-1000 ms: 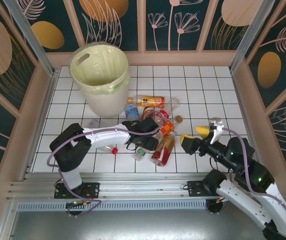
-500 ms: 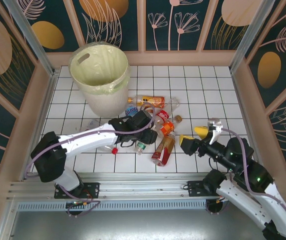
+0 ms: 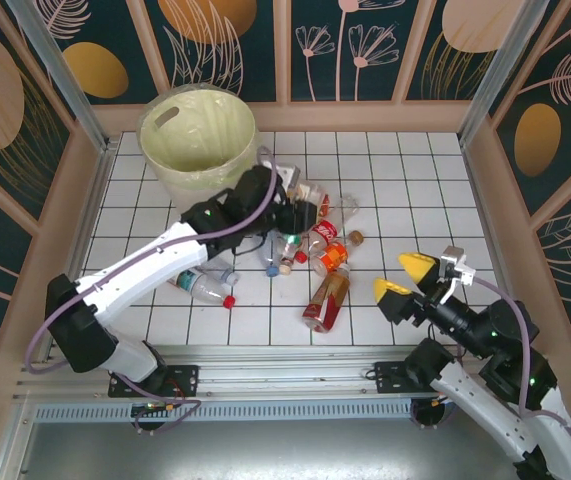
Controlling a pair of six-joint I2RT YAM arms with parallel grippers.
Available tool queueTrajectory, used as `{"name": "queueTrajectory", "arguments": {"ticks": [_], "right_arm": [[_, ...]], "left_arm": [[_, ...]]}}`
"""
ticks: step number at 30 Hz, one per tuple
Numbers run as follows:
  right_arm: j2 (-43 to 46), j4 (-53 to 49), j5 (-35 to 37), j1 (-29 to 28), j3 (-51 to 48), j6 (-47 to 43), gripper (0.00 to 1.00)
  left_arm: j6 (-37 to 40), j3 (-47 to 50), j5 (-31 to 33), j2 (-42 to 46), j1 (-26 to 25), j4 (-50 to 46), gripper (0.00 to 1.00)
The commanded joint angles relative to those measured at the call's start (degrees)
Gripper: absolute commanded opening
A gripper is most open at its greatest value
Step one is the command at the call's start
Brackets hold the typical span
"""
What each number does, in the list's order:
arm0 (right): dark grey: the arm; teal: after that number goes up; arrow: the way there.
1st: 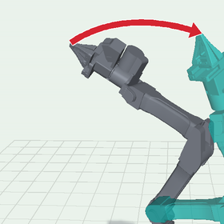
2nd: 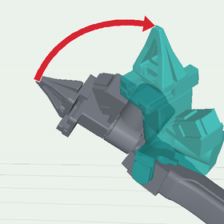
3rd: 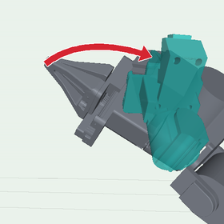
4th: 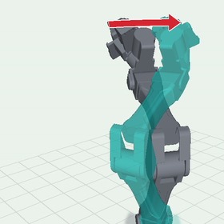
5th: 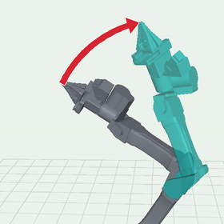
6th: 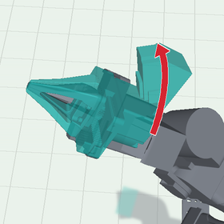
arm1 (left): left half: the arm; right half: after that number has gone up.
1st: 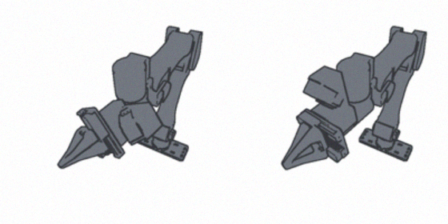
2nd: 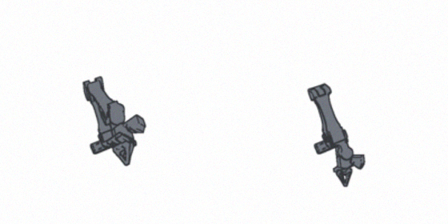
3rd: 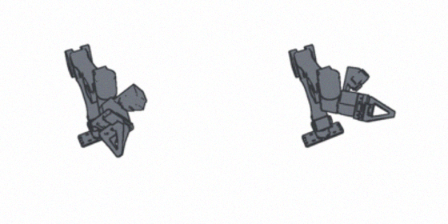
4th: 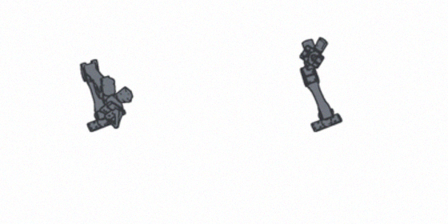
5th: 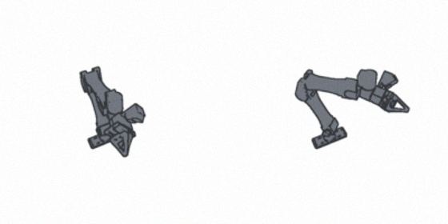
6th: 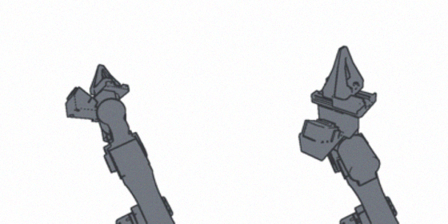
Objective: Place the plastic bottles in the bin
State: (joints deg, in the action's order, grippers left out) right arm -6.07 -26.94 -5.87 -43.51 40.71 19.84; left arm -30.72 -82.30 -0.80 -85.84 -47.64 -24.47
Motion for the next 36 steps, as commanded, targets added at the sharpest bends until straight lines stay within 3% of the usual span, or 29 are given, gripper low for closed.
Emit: {"name": "queueTrajectory", "arguments": {"ticks": [1, 11, 15, 23, 36], "right_arm": [[0.73, 2.07, 0.68, -0.2, -1.4, -0.69, 0.99], [1.06, 0.75, 4.28, -0.23, -1.51, 0.0, 0.99], [1.05, 0.59, 4.2, -0.21, -1.66, 0.42, 0.99], [0.97, 0.4, 5.32, -0.26, -1.69, 0.44, 0.99], [-0.26, 0.1, 5.79, -0.2, -1.6, 0.51, 0.99]], "left_arm": [[2.72, -7.99, 1.96, 0.35, 2.9, -4.49, 0.59], [9.32, -31.72, 6.26, -5.72, 15.55, -14.5, 0.6], [10.85, -36.19, 7.22, -8.29, 20.7, -15.72, 0.6], [12.13, -34.11, 4.14, -11.5, 28.71, -14.22, 0.59], [14.0, -29.91, 2.66, -19.39, 30.24, -13.27, 0.6]]}}
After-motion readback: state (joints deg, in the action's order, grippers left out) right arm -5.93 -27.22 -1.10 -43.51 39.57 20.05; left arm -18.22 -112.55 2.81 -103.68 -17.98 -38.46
